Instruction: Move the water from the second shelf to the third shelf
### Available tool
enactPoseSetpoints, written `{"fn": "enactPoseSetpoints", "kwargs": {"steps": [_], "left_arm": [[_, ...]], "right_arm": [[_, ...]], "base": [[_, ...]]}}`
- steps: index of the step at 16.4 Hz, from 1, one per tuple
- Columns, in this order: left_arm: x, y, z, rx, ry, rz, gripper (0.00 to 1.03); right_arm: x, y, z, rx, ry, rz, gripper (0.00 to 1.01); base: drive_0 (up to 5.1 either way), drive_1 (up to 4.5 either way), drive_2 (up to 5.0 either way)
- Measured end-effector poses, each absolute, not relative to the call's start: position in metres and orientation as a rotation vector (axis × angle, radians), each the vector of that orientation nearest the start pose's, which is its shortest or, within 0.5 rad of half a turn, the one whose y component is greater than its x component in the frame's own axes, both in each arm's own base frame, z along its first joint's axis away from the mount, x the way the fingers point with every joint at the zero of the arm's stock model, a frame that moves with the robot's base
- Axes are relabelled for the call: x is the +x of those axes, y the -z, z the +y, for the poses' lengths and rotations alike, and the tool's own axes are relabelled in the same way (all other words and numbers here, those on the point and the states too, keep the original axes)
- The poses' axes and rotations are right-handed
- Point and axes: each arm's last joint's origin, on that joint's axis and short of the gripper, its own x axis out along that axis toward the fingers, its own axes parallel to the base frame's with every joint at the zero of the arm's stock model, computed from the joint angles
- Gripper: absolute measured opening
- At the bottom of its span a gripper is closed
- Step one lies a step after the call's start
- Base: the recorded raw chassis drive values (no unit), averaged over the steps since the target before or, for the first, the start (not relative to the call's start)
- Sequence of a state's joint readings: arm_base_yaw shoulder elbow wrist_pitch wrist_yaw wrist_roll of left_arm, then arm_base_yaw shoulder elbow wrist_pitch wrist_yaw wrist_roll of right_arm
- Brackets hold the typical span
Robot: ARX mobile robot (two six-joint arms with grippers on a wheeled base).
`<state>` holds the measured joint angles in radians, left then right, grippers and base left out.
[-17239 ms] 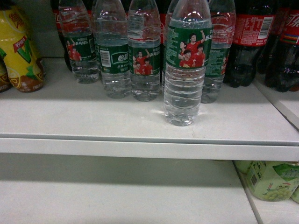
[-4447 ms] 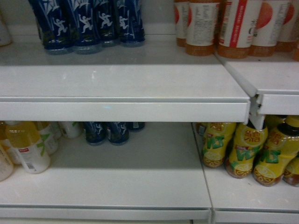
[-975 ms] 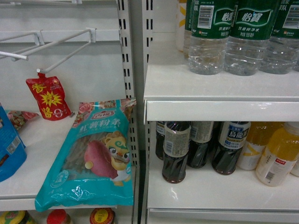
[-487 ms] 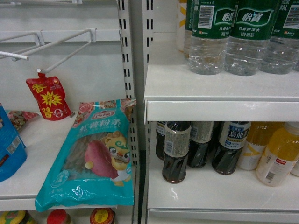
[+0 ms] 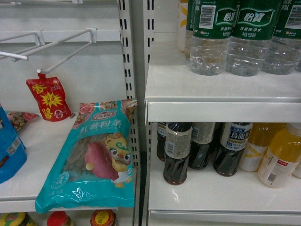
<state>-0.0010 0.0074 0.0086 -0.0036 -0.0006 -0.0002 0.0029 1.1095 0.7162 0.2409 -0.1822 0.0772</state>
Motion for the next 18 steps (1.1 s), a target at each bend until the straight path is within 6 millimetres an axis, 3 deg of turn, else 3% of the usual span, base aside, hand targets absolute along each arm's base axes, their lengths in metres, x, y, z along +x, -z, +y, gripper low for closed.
{"fn": "enactPoseSetpoints", "kwargs": {"steps": [8, 12, 18], "left_arm": [[0.098, -0.166, 0.0, 0.0, 0.0, 0.002, 0.98], [0.098, -0.166, 0.0, 0.0, 0.0, 0.002, 0.98], [0.098, -0.166, 0.0, 0.0, 0.0, 0.002, 0.98]], "right_arm": [[0.311, -0.282, 0.014, 0.097, -0.066, 0.188, 0.43], [0.323, -0.282, 0.018, 0.1, -0.055, 0.18, 0.43], [0.325, -0.281, 0.017, 0.099, -0.053, 0.172, 0.43]], "base": [[0.0, 0.0, 0.0], [0.0, 0.0, 0.0], [0.0, 0.0, 0.0]]}}
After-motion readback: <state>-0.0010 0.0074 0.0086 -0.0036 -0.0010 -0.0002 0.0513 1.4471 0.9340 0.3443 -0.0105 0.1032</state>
